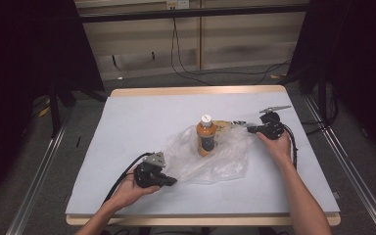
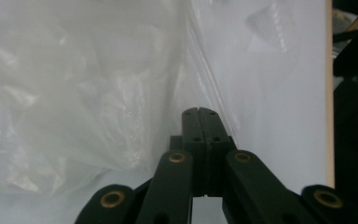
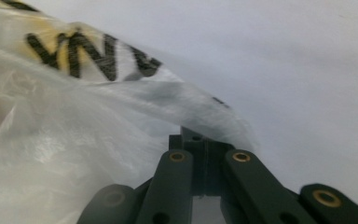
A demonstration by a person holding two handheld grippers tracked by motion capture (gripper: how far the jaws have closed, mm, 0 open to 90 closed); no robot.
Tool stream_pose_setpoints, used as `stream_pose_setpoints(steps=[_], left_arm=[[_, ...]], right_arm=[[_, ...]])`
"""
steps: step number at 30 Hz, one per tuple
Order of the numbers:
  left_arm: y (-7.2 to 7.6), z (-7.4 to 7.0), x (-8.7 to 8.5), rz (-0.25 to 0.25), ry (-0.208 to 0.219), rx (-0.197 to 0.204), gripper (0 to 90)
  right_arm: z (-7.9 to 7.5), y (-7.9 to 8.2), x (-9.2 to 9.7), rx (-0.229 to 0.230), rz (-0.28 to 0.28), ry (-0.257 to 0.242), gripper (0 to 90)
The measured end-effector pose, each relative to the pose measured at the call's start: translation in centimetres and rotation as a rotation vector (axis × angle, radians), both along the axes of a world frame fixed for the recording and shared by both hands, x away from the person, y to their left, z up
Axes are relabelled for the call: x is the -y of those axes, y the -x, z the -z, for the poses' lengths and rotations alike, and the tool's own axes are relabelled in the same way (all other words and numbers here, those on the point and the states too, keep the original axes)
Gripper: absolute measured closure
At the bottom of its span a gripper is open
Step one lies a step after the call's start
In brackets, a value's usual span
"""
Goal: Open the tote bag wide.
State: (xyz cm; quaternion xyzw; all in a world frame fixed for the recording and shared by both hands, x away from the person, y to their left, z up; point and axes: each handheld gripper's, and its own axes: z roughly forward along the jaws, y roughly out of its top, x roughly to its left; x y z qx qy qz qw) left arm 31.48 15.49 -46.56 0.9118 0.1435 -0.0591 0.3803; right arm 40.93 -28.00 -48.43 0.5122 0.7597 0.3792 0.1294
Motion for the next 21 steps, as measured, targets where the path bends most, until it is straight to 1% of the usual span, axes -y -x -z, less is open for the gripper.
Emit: stream_pose_setpoints(steps=[1, 3, 4, 5, 6, 7, 8, 9, 10, 11, 12, 13, 14, 15, 16, 18, 19, 20, 21], left_arm=[[0.0, -0.3, -0.1, -0.013, -0.001, 0.009, 90.0], [-0.2, -0.9, -0.3, -0.022, 0.03, 0.011, 90.0], [-0.1, -1.2, -0.4, -0.03, 0.033, 0.02, 90.0], [-0.2, -1.5, -0.6, -0.034, 0.044, 0.027, 90.0], [-0.2, -1.7, -0.7, -0.031, 0.042, 0.028, 90.0], [-0.2, -2.0, -0.8, -0.047, 0.06, 0.036, 90.0], [-0.1, -2.2, -1.0, -0.056, 0.067, 0.038, 90.0], [-0.2, -2.5, -1.1, -0.053, 0.08, 0.042, 90.0], [-0.1, -2.7, -1.2, -0.061, 0.093, 0.048, 90.0], [-0.2, -3.0, -1.3, -0.071, 0.095, 0.052, 90.0], [-0.2, -3.3, -1.4, -0.074, 0.123, 0.054, 90.0], [-0.2, -3.5, -1.4, -0.085, 0.136, 0.049, 90.0], [-0.2, -3.8, -1.5, -0.09, 0.145, 0.052, 90.0], [-0.3, -4.1, -1.5, -0.087, 0.142, 0.061, 90.0], [-0.3, -4.3, -1.5, -0.087, 0.152, 0.061, 90.0], [-0.5, -4.9, -1.4, -0.082, 0.146, 0.073, 90.0], [-0.6, -5.2, -1.3, -0.083, 0.148, 0.075, 90.0], [-0.8, -5.6, -1.2, -0.077, 0.151, 0.083, 90.0], [-1.1, -6.2, -1.0, -0.079, 0.16, 0.085, 90.0]], right_arm=[[-0.2, 0.2, -0.1, 0.011, -0.016, -0.008, 90.0], [-0.8, 0.6, -0.3, 0.024, -0.04, -0.023, 90.0], [-1.2, 0.8, -0.3, 0.041, -0.055, -0.033, 90.0], [-1.6, 1.1, -0.4, 0.049, -0.066, -0.052, 90.0], [-2.1, 1.5, -0.5, 0.067, -0.09, -0.068, 90.0], [-2.4, 1.8, -0.6, 0.072, -0.093, -0.07, 90.0], [-2.8, 2.2, -0.8, 0.083, -0.105, -0.08, 90.0], [-3.0, 2.4, -0.8, 0.092, -0.109, -0.087, 90.0], [-3.4, 2.7, -0.9, 0.105, -0.115, -0.095, 90.0], [-3.6, 3.0, -1.0, 0.115, -0.123, -0.111, 90.0], [-3.9, 3.3, -1.1, 0.122, -0.126, -0.121, 90.0], [-4.2, 3.5, -1.3, 0.129, -0.132, -0.126, 90.0], [-4.4, 3.7, -1.4, 0.131, -0.141, -0.134, 90.0], [-4.7, 3.9, -1.7, 0.134, -0.154, -0.141, 90.0], [-4.9, 4.1, -1.9, 0.138, -0.168, -0.143, 90.0], [-5.4, 4.3, -2.5, 0.131, -0.196, -0.131, 90.0], [-5.6, 4.4, -2.7, 0.131, -0.207, -0.125, 90.0], [-5.8, 4.4, -2.9, 0.122, -0.223, -0.124, 90.0], [-6.0, 4.3, -3.2, 0.116, -0.245, -0.121, 90.0]])
